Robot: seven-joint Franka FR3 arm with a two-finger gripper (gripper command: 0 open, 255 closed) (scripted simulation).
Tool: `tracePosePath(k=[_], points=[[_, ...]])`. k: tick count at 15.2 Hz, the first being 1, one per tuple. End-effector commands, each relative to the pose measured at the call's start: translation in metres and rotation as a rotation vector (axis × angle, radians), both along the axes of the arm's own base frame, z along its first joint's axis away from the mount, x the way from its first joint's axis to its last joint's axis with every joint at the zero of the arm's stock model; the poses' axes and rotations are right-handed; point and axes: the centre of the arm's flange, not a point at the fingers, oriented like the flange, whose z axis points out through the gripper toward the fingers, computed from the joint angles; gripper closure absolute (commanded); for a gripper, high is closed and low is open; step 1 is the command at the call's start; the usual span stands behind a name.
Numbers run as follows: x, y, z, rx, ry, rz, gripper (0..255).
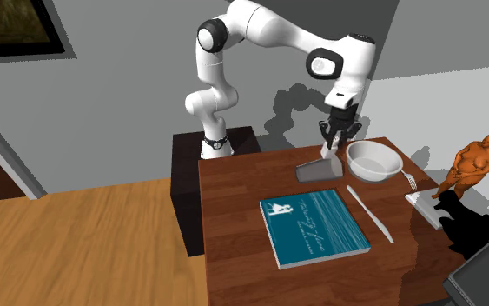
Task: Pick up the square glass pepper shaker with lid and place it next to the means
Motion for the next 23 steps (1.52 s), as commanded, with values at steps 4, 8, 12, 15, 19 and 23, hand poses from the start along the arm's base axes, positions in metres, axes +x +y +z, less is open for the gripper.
tracePosePath(k=[4,8,12,15,19,23], points=[[0.0,0.0,-0.027,0.0,0.0,0.0,255],[0.0,0.0,-0.048,0.0,0.0,0.0,255],[0.0,0.0,-0.069,0.0,0.0,0.0,255],[0.0,0.0,-0.085,0.0,0.0,0.0,255],[0.0,0.0,-0.106,0.0,0.0,0.0,255],[0.0,0.0,-0.127,0.0,0.0,0.0,255]])
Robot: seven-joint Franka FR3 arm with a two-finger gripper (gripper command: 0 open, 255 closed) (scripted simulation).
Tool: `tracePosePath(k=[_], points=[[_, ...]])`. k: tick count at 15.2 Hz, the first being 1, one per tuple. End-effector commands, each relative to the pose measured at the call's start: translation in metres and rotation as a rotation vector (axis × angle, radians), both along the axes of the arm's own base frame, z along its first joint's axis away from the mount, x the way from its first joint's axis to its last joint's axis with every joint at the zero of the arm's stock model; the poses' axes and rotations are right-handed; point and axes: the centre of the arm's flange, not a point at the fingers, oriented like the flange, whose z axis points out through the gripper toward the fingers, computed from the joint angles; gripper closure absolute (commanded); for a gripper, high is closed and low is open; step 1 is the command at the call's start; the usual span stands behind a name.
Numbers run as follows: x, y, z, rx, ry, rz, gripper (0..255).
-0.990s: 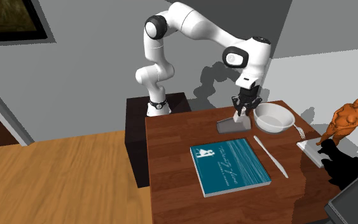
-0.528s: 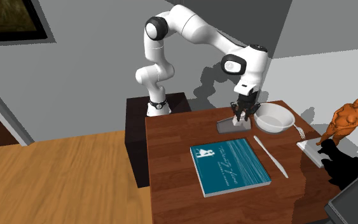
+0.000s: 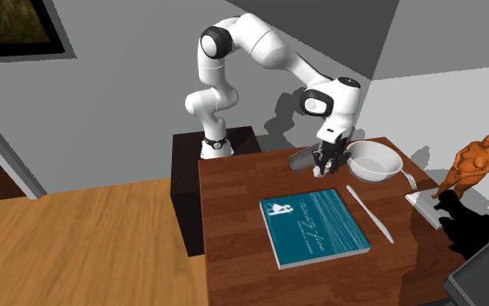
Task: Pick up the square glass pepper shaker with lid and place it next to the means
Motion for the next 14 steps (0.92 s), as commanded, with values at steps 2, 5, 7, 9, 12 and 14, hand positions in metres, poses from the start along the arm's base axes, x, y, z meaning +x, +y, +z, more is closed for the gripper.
tracePosePath(k=[2,5,7,9,12,14], points=[[-0.0004,0.0005,-0.0167,0.0,0.0,0.0,255],[-0.0004,0.0005,-0.0167,0.0,0.0,0.0,255],[-0.0004,0.0005,-0.0167,0.0,0.0,0.0,255],[-0.0004,0.0005,-0.0167,0.0,0.0,0.0,255],[-0.0004,0.0005,-0.0167,0.0,0.0,0.0,0],[-0.0004,0.0005,-0.0167,0.0,0.0,0.0,0]])
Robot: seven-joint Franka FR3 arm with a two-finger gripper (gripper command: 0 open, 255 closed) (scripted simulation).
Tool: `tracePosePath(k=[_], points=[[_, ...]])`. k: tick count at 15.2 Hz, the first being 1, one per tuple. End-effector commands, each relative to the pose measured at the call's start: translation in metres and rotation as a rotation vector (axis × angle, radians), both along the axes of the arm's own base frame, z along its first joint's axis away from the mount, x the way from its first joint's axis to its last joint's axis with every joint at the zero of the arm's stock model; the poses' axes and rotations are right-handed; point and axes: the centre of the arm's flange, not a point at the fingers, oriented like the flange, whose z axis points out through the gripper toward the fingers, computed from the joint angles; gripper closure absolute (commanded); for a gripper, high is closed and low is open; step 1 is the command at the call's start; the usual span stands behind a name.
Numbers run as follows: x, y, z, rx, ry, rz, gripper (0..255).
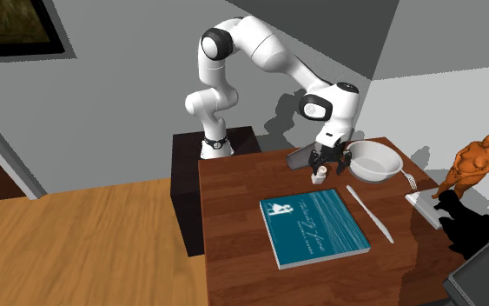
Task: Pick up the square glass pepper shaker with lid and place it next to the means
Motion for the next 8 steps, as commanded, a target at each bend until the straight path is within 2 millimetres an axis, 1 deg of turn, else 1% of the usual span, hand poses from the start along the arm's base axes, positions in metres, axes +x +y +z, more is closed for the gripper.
tracePosePath(k=[1,2,5,6,8], points=[[0.0,0.0,0.0,0.0,0.0,0.0,0],[0.0,0.0,0.0,0.0,0.0,0.0,0],[-0.004,0.001,0.039,0.0,0.0,0.0,0],[-0.004,0.001,0.05,0.0,0.0,0.0,0],[-0.005,0.001,0.05,0.0,0.0,0.0,0]])
